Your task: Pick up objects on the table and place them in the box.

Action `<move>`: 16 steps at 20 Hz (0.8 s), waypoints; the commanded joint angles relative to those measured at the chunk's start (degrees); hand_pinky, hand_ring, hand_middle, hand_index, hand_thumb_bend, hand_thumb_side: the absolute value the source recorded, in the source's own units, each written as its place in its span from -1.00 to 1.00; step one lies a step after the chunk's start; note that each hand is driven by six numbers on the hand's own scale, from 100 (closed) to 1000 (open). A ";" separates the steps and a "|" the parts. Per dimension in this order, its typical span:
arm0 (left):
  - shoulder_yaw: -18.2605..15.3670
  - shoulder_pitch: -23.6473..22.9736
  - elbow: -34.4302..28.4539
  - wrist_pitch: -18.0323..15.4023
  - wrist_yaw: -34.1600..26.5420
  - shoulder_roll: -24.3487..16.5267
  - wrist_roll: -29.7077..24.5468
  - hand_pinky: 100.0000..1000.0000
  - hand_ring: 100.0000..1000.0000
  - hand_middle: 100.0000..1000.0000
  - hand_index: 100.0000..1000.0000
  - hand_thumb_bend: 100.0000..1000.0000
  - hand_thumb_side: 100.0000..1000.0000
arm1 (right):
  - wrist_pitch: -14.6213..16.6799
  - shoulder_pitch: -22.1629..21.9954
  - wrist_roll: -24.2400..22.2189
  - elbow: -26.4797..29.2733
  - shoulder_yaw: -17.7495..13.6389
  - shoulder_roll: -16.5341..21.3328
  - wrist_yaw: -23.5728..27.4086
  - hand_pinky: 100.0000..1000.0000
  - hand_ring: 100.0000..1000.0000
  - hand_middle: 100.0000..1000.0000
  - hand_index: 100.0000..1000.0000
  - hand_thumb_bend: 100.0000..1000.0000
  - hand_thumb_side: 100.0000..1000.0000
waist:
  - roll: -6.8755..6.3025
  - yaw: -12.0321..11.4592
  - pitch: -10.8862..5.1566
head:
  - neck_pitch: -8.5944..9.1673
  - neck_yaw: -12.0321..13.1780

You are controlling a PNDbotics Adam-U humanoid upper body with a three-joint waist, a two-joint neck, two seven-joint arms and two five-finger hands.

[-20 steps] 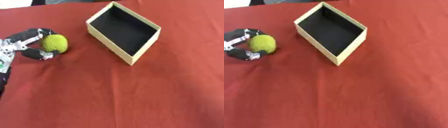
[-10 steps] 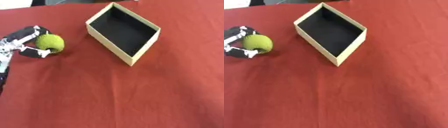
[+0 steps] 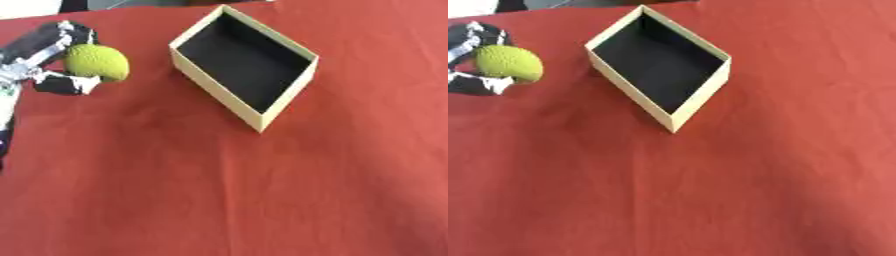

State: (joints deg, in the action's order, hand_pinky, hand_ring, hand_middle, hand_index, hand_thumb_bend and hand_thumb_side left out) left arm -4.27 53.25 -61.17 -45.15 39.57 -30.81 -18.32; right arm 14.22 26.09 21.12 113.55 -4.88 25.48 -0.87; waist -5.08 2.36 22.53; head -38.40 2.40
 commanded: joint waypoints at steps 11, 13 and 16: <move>-4.18 7.54 3.29 -6.82 14.00 5.31 1.25 -0.25 -0.08 -0.06 0.24 -1.00 -0.85 | 2.85 6.60 -0.44 1.04 -1.26 4.60 1.35 0.56 0.48 0.10 0.48 -1.00 -0.04 | 2.00 3.32 -2.32 | 1.06 2.34; -5.24 7.69 4.02 -6.82 16.14 6.22 2.38 -0.25 -0.08 -0.06 0.23 -1.00 -0.84 | 2.86 7.61 -1.51 1.04 -0.81 4.30 2.06 0.56 0.48 0.10 0.48 -1.00 -0.04 | 2.14 3.89 -2.32 | 1.17 2.64; -5.50 7.75 4.58 -6.82 18.32 6.62 4.19 -0.25 -0.08 -0.06 0.23 -1.00 -0.84 | 2.85 7.96 -2.23 1.04 -0.83 4.21 2.63 0.56 0.48 0.10 0.48 -1.00 -0.04 | 2.17 4.10 -2.33 | 1.20 2.76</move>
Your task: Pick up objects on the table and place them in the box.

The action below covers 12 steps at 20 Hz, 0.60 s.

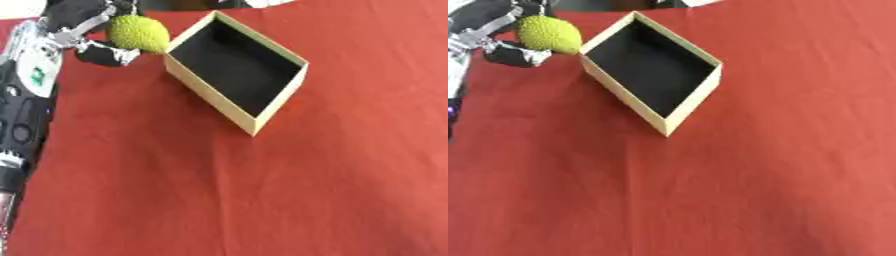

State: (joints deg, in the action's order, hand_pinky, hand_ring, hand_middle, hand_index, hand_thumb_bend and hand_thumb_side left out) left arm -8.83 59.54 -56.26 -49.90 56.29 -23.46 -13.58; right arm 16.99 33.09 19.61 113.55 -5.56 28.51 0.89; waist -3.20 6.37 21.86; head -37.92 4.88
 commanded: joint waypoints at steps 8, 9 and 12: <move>-6.34 2.65 0.34 1.17 6.25 1.24 4.16 -0.31 -0.13 -0.13 0.19 -1.00 -0.81 | -0.75 4.47 -4.49 1.04 2.95 -2.16 3.72 0.56 0.48 0.10 0.48 -1.00 0.00 | 0.63 3.72 -1.33 | 1.26 3.70; -6.85 2.80 0.14 1.73 7.01 1.21 4.87 -0.31 -0.14 -0.14 0.18 -1.00 -0.80 | -0.84 4.51 -4.75 1.04 2.98 -2.34 3.96 0.56 0.48 0.10 0.48 -1.00 0.00 | 0.53 3.86 -1.34 | 1.21 3.81; -8.23 3.65 -0.76 3.61 8.12 0.98 7.20 -0.31 -0.14 -0.14 0.18 -1.00 -0.83 | -0.95 4.58 -5.05 1.04 2.89 -2.88 4.54 0.56 0.48 0.10 0.48 -1.00 0.00 | 0.34 4.34 -1.49 | 1.11 4.22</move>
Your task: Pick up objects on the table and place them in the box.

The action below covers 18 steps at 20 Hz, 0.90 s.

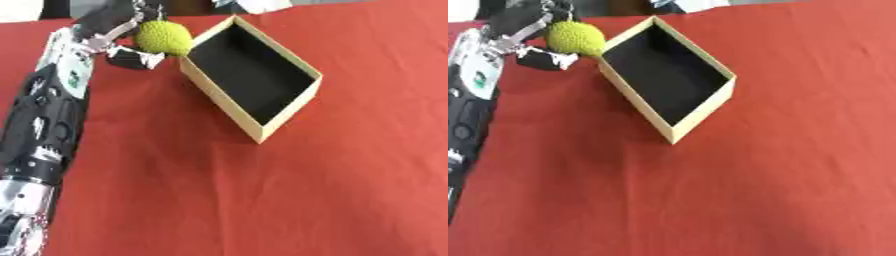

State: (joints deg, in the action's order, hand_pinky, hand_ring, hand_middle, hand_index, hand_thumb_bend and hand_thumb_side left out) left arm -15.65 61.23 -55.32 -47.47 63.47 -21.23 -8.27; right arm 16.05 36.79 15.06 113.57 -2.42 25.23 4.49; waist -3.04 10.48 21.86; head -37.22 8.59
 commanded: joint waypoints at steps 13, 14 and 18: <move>-0.73 3.08 -2.91 2.60 6.04 -1.13 7.12 -0.31 -0.14 -0.13 0.18 -1.00 -0.94 | 0.14 1.16 -0.54 1.03 -0.49 -0.40 1.89 0.56 0.48 0.10 0.48 -1.00 -0.02 | -0.29 1.51 -2.04 | -0.52 1.19; -0.55 3.21 -2.83 2.37 6.10 -0.88 7.63 -0.30 -0.14 -0.13 0.19 -1.00 -0.94 | 0.16 1.26 -0.50 1.03 -0.52 -0.50 1.95 0.56 0.48 0.10 0.48 -1.00 -0.02 | -0.29 1.68 -2.08 | -0.58 1.34; 0.05 3.21 -2.03 1.04 5.81 0.32 8.03 -0.29 -0.14 -0.13 0.20 -1.00 -0.86 | 0.33 1.78 -0.63 1.03 -0.56 -0.91 2.22 0.56 0.48 0.10 0.48 -1.00 -0.03 | -0.17 2.68 -2.19 | -0.70 2.23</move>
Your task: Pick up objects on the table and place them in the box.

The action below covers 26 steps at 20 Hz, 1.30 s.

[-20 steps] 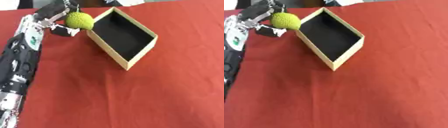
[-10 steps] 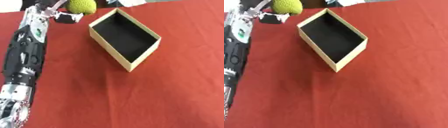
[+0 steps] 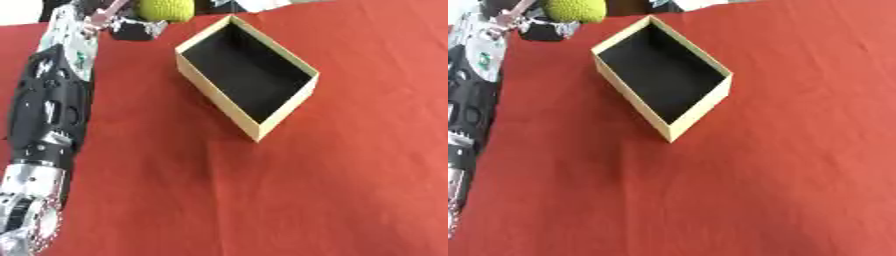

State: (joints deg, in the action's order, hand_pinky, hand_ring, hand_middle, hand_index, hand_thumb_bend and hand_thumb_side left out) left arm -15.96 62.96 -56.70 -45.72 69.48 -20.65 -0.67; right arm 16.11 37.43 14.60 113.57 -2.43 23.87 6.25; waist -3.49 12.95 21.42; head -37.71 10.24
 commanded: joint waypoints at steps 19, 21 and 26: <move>-0.80 -0.47 1.03 3.50 -7.00 3.03 -10.24 -0.16 -0.05 -0.04 0.34 -1.00 0.07 | 0.49 1.26 0.51 1.03 -1.75 -1.49 1.06 0.56 0.48 0.11 0.48 -1.00 -0.03 | -0.45 3.99 -2.14 | -0.27 3.60; -0.61 -0.75 0.87 3.23 -7.33 3.04 -11.17 0.13 0.22 0.23 0.57 -1.00 0.34 | 0.39 1.12 0.72 1.03 -1.86 -1.53 1.00 0.56 0.48 0.11 0.48 -1.00 -0.03 | -0.59 4.04 -2.16 | -0.20 3.47; -0.58 -1.19 0.49 1.82 -6.33 3.03 -13.12 0.59 0.76 0.74 0.86 -0.62 0.57 | 0.22 0.81 1.18 1.03 -1.93 -1.62 0.90 0.56 0.48 0.11 0.48 -1.00 -0.02 | -0.73 3.94 -2.23 | -0.24 3.23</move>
State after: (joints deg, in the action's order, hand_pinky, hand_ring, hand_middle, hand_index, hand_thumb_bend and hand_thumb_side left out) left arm -16.44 60.88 -54.90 -43.57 63.05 -16.71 -13.33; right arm 16.34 37.75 15.49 113.57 -3.85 21.64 7.00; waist -4.49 16.89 20.86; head -37.75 13.48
